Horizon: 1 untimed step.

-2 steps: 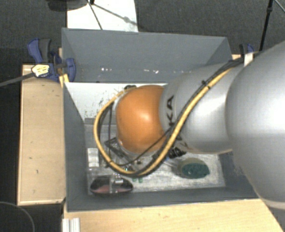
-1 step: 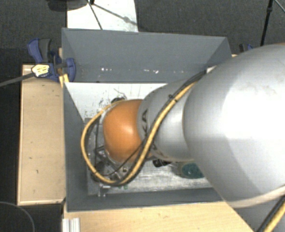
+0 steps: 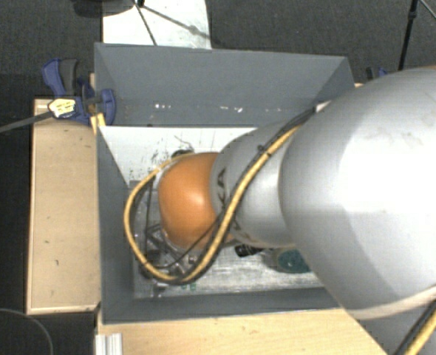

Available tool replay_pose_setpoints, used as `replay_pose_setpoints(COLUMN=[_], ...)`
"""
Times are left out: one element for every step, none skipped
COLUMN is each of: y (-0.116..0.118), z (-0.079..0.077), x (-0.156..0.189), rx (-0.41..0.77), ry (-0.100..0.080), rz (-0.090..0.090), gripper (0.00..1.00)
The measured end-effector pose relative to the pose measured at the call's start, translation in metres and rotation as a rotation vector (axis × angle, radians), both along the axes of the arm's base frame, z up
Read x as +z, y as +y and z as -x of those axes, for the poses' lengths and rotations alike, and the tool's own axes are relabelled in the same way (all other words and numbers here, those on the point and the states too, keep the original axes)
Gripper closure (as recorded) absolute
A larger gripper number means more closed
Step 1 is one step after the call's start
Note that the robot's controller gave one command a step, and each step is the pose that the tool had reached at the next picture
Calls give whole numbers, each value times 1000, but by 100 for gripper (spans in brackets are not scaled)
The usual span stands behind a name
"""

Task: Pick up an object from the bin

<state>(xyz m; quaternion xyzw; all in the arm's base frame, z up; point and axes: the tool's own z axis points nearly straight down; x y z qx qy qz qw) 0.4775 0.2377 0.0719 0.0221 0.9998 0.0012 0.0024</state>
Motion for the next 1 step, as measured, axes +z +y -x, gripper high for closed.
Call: replay_pose_setpoints(y=[-23], z=[-25], x=[149], rx=[102], ry=[-5], rz=[0], gripper=[100])
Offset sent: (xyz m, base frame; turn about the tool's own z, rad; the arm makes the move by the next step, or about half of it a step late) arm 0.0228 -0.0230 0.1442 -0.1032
